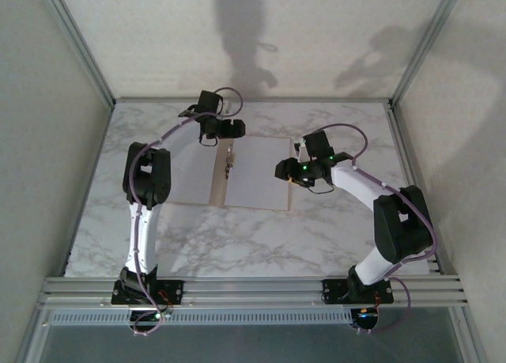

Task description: Put the files into the folder

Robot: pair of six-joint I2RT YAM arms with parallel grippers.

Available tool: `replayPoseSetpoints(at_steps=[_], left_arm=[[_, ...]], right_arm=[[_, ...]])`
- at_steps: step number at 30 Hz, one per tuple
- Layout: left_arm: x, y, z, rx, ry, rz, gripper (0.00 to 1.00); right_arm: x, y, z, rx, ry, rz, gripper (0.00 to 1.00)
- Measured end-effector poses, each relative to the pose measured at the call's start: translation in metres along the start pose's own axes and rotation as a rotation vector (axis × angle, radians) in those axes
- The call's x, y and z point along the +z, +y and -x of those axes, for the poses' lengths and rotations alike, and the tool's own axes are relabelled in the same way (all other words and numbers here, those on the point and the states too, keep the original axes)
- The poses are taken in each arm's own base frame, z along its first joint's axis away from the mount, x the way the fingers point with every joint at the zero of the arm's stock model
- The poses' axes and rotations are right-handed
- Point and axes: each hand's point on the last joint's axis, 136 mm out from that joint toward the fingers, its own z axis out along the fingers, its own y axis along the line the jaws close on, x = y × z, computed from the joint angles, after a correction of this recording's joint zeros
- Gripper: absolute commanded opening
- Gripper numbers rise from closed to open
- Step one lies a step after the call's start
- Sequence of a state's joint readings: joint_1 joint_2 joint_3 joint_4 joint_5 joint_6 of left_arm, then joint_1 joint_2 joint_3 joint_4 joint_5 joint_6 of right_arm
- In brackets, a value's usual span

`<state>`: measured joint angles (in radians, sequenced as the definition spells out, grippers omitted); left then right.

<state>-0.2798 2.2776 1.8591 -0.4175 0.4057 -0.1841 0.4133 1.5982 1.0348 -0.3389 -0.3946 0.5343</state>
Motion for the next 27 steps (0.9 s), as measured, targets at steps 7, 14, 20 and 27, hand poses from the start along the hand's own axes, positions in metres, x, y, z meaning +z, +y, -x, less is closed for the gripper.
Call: replayPoseSetpoints(at_steps=[7, 14, 20, 27], left_arm=[[0.01, -0.007, -0.018, 0.011, 0.082, -0.069, 0.82], [0.011, -0.018, -0.038, 0.018, 0.144, -0.16, 0.8], [0.0, -0.018, -0.071, -0.002, 0.209, -0.184, 0.8], [-0.03, -0.034, -0.087, 0.01, 0.185, -0.223, 0.79]], right_arm=[[-0.015, 0.011, 0.005, -0.015, -0.04, 0.024, 0.57], [-0.019, 0.014, 0.007, -0.014, -0.052, 0.031, 0.57], [-0.019, 0.013, 0.005, -0.011, -0.044, 0.026, 0.57], [-0.024, 0.015, 0.009, -0.03, -0.049, 0.011, 0.57]])
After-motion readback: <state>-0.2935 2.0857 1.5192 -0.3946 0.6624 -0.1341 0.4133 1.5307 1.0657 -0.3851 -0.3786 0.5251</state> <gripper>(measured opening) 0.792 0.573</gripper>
